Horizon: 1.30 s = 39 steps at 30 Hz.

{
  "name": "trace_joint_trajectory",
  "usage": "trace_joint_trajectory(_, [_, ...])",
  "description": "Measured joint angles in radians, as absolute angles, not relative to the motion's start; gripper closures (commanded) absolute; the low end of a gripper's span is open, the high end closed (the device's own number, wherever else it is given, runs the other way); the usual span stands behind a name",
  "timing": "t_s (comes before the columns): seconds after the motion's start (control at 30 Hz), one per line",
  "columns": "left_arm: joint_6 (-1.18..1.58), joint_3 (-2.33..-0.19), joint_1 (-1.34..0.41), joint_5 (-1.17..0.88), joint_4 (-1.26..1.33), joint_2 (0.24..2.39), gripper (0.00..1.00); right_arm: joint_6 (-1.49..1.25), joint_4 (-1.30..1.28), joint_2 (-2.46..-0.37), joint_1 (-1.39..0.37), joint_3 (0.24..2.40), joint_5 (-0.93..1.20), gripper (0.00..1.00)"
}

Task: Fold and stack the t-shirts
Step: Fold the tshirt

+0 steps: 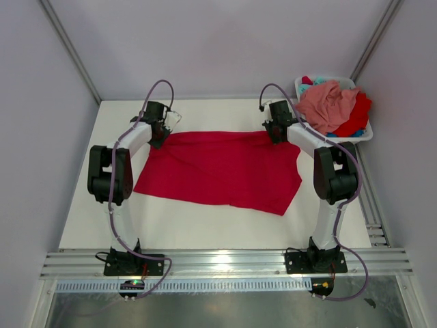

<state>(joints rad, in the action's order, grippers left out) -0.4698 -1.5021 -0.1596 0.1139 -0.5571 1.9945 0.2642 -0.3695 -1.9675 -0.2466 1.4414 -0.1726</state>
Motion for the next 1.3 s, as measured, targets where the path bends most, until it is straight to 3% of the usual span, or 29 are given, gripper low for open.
trace_joint_trajectory(0.13, [-0.467, -1.502, -0.16, 0.113, -0.557, 1.995, 1.0, 0.264, -0.369, -1.967, -0.247, 1.441, -0.173, 0.97])
trace_joint_trajectory(0.6, [-0.452, -1.511, -0.16, 0.141, -0.548, 1.995, 1.0, 0.298, -0.367, -1.967, -0.247, 1.456, -0.205, 0.97])
trace_joint_trajectory(0.9, [-0.428, -1.59, -0.16, 0.234, -0.453, 1.992, 1.0, 0.332, -0.377, -1.97, -0.237, 1.62, -0.258, 0.96])
trace_joint_trajectory(1.3, [-0.426, -1.59, -0.157, 0.289, -0.426, 1.987, 1.0, 0.221, -0.632, -2.053, -0.099, 1.961, 0.063, 0.97])
